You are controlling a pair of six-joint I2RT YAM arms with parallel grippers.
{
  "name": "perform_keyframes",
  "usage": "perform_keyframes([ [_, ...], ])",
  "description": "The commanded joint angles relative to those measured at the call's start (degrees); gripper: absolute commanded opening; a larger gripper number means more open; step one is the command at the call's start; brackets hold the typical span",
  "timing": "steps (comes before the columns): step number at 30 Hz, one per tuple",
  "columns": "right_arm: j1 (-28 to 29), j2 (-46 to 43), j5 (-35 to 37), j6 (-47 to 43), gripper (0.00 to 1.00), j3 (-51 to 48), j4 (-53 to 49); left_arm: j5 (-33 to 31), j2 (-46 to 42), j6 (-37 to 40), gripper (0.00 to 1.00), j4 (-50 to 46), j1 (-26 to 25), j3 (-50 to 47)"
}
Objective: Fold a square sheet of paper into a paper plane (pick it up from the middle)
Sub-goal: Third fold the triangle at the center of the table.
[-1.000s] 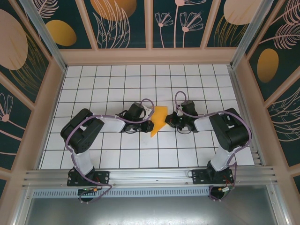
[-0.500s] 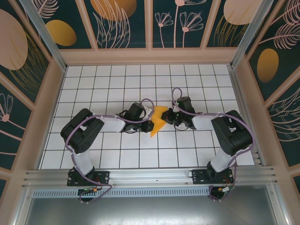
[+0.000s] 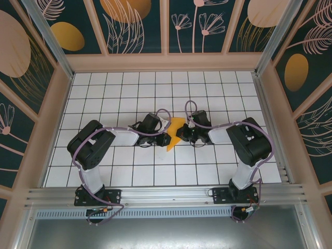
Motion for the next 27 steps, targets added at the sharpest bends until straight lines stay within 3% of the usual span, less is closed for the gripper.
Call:
perform_keyframes([
  [1, 0.8, 2.5, 4.5, -1.0, 0.0, -1.0, -2.3, -3.6, 1.0, -0.2, 0.28, -6.1, -0.3, 0.3],
  [8, 0.8, 1.9, 5.2, -1.7, 0.0, -0.9, -3.4, -16.6, -8.6, -6.2, 0.48, -10.8, -0.3, 0.9],
  [11, 0.8, 1.9, 5.2, -1.7, 0.0, -0.8, -3.4, -16.4, -11.2, -9.9, 0.5, -10.6, -0.3, 0.6],
  [13, 0.8, 2.0, 5.3, -1.9, 0.0, -0.6, -3.8, -12.8, -12.5, -11.3, 0.44, -9.0, -0.3, 0.2],
  [19, 0.8, 2.3, 5.6, -2.1, 0.0, -0.2, -4.4, 8.8, -9.6, -20.3, 0.2, 7.2, -0.3, -1.9],
  [22, 0.8, 2.5, 5.5, -2.0, 0.0, -0.3, -4.3, 13.0, -5.7, -22.2, 0.17, 10.3, -0.4, -1.5],
  [27, 0.8, 2.4, 5.9, -2.1, 0.0, -0.2, -4.9, 14.7, -0.3, -20.5, 0.17, 5.8, -0.4, -0.1],
])
